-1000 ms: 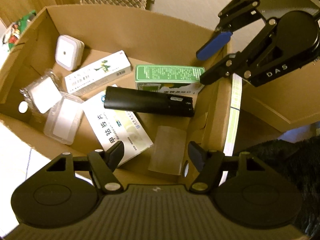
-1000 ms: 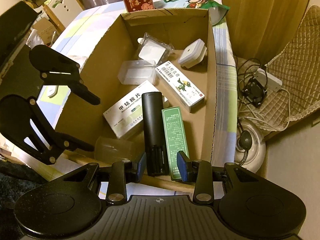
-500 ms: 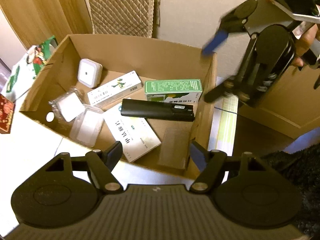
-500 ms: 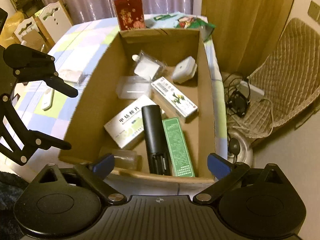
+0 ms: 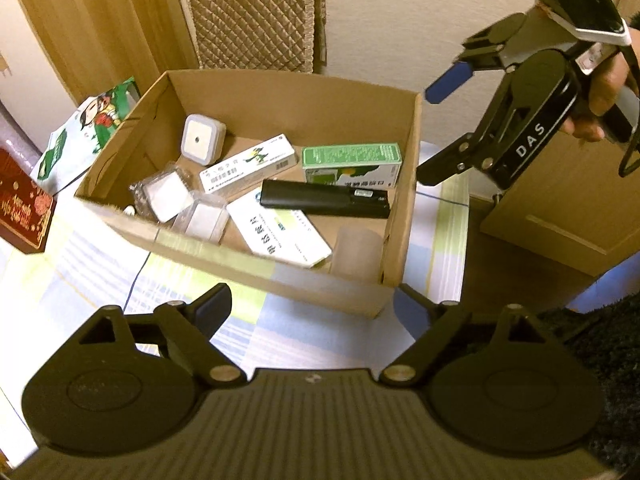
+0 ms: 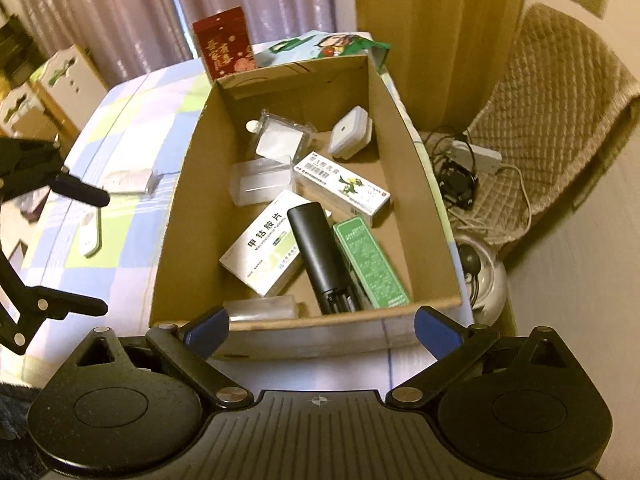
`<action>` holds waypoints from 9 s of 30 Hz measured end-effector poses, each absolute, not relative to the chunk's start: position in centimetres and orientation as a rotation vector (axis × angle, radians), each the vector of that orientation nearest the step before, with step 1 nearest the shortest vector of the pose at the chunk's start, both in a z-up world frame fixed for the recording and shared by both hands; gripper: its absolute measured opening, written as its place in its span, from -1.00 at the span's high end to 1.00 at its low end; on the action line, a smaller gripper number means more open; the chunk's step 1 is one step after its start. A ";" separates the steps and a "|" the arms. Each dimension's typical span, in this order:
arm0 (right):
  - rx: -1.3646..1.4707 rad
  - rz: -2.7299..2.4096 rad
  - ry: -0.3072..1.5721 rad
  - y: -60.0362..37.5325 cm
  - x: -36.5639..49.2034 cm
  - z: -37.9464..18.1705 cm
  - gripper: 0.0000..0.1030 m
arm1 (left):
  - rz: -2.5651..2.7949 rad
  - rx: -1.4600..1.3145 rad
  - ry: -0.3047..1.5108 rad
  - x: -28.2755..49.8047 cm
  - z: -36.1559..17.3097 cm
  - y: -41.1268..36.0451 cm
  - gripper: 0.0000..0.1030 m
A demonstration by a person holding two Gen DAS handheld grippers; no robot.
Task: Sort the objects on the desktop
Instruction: 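Withdraw both tools from the box toward the two white remotes, then grasp the round-button white remote with the left gripper, then grasp the wrapped white remote with the right gripper while the left gripper holds its remote, then carry both white remotes over the cardboard box, then open the right gripper to drop the wrapped remote into the box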
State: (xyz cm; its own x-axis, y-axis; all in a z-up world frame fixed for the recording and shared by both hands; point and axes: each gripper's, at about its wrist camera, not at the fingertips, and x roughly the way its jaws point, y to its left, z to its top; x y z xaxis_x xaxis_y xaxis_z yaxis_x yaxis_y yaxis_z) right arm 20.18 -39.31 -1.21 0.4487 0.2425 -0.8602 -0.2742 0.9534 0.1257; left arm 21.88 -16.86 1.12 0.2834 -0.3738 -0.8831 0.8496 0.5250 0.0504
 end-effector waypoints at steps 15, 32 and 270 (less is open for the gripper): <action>0.112 0.198 1.036 -36.5 14.3 -1.8 -0.97 | -0.794 0.489 0.972 19.3 -0.3 -9.1 -0.72; 0.115 0.226 1.077 -28.5 12.4 -4.3 -0.97 | -0.432 0.185 1.100 17.8 -4.0 6.4 -0.72; -0.517 0.857 0.930 -38.9 34.9 -4.7 -0.53 | -0.301 0.099 0.931 28.9 2.2 -16.3 0.31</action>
State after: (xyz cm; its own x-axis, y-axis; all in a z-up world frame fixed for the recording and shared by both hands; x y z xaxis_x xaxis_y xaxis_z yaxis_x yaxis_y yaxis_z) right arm 34.94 -38.93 -4.75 0.3175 0.4089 -0.8556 -0.8195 0.5723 -0.0305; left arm 28.88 -16.32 2.17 0.5584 -0.2118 -0.8020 0.2970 0.9538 -0.0451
